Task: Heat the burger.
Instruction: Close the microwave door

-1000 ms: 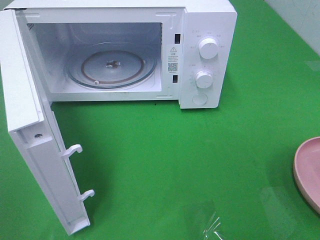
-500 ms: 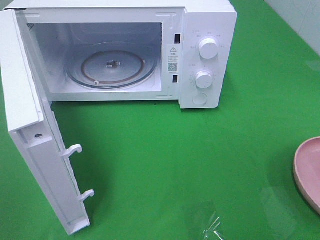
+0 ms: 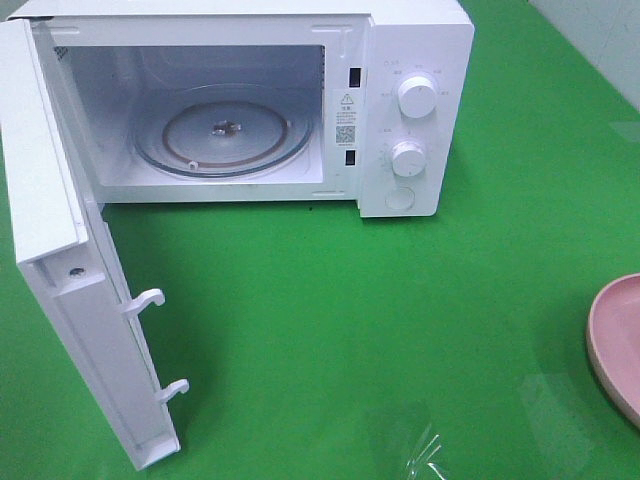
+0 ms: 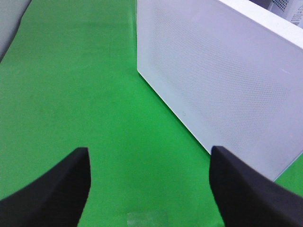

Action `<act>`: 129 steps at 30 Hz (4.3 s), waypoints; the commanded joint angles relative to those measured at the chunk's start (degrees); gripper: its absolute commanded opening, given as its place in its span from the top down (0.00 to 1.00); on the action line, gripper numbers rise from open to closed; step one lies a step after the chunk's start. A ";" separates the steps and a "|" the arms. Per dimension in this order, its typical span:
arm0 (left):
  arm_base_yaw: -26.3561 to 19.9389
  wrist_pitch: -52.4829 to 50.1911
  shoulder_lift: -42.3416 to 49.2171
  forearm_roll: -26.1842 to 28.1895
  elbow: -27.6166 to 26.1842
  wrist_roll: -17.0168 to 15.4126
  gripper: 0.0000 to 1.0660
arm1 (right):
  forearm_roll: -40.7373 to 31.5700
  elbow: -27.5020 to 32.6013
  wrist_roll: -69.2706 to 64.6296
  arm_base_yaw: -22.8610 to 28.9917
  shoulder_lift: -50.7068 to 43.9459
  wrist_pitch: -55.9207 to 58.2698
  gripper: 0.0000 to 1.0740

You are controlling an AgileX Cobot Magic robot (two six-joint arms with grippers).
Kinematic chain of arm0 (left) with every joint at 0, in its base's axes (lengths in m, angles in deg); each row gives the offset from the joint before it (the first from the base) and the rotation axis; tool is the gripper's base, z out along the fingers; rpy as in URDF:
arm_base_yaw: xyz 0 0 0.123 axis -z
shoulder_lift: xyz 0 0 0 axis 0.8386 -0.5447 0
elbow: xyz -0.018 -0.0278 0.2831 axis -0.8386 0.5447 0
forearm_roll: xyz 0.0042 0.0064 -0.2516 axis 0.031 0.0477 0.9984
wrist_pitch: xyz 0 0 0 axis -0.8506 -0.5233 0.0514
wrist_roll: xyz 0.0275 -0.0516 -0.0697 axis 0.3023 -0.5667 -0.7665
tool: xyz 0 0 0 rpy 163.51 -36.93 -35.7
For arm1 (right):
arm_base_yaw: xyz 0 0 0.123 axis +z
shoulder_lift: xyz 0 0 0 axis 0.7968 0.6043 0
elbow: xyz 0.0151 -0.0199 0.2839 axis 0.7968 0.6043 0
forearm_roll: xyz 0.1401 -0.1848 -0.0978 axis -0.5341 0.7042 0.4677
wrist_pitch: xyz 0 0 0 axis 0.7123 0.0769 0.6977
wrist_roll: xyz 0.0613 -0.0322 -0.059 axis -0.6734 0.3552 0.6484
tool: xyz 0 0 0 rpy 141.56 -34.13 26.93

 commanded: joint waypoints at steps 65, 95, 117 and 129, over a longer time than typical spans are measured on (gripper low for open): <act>-0.06 -22.86 -17.82 3.04 2.29 4.07 0.36 | -0.29 0.29 0.11 -0.29 -1.55 -0.46 0.29; -0.06 -74.37 -42.11 2.92 15.76 0.52 1.00 | -0.29 0.29 0.17 -0.29 -1.55 -0.46 0.30; -0.06 -103.19 -68.47 -35.98 15.70 -27.62 1.00 | -0.29 0.29 0.17 -0.29 -1.55 -0.46 0.30; 2.35 -107.89 -77.92 -39.76 12.43 -28.19 1.00 | -0.29 0.29 0.17 -0.29 -1.55 -0.46 0.30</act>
